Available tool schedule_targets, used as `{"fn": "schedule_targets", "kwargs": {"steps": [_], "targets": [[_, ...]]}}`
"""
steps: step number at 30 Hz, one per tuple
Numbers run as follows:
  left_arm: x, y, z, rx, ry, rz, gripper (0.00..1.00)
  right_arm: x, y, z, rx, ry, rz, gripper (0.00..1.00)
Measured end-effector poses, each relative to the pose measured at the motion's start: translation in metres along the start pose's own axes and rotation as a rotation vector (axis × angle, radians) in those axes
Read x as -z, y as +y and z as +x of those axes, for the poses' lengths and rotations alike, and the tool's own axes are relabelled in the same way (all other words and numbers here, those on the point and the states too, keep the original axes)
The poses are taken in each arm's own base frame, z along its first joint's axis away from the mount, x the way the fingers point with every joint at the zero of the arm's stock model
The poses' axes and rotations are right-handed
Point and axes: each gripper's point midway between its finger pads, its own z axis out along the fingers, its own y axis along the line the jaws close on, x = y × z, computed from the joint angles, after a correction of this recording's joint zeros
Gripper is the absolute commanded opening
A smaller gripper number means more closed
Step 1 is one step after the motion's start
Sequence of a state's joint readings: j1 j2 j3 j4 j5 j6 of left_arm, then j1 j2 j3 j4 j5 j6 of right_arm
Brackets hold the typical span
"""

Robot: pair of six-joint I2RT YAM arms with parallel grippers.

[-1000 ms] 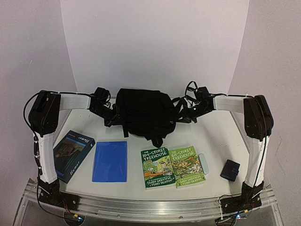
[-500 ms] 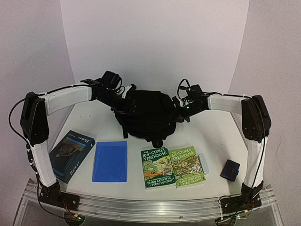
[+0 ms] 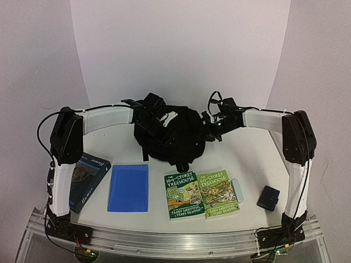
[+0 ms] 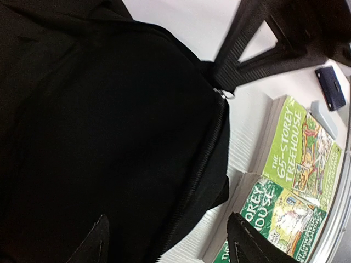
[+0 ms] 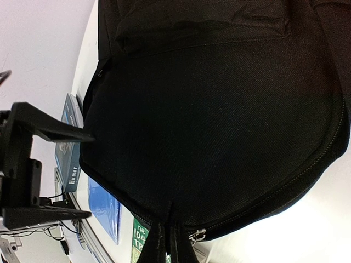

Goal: Pack the student bag
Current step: Unzip the student bag at the center of the board.

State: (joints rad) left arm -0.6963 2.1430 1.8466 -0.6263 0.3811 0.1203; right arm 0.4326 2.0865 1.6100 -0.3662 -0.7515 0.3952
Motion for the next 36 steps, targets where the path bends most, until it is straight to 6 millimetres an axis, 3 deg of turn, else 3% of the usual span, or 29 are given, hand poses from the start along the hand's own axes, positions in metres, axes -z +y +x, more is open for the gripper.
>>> {"fn": "schedule_targets", "kwargs": {"steps": [4, 9, 10, 17, 21, 25, 27, 28, 31, 33, 36], "targets": [[-0.007, -0.012, 0.006, -0.037, 0.028, 0.003, 0.49, 0.0, -0.001, -0.001, -0.001, -0.002, 0.002, 0.0], [-0.012, -0.016, 0.013, -0.08, 0.062, -0.047, 0.05, 0.002, -0.003, -0.002, -0.007, -0.005, 0.004, 0.0], [-0.013, -0.016, 0.015, -0.078, 0.067, -0.056, 0.02, 0.003, -0.005, -0.003, -0.011, -0.009, 0.006, 0.0], [-0.004, -0.01, 0.048, -0.084, 0.132, -0.108, 0.0, 0.017, -0.038, -0.018, -0.05, -0.048, 0.047, 0.0], [0.02, -0.012, 0.058, -0.088, 0.129, -0.132, 0.0, 0.021, -0.07, -0.03, -0.061, -0.073, 0.09, 0.0], [0.048, -0.01, 0.049, -0.09, 0.058, -0.151, 0.0, 0.018, -0.088, -0.038, -0.062, -0.072, 0.096, 0.0], [0.06, -0.003, 0.044, -0.085, 0.022, -0.169, 0.05, 0.016, -0.085, -0.041, -0.051, -0.069, 0.076, 0.0], [0.064, 0.001, 0.043, -0.082, 0.012, -0.178, 0.14, 0.016, -0.081, -0.042, -0.047, -0.066, 0.063, 0.0], [0.072, 0.011, 0.046, -0.075, 0.02, -0.201, 0.52, 0.014, -0.073, -0.044, -0.033, -0.067, 0.043, 0.0], [0.074, 0.014, 0.051, -0.058, 0.052, -0.205, 0.68, 0.012, -0.07, -0.043, -0.031, -0.065, 0.041, 0.0], [0.075, 0.01, 0.038, -0.041, 0.054, -0.196, 0.8, 0.008, -0.064, -0.041, -0.038, -0.058, 0.034, 0.0]]}}
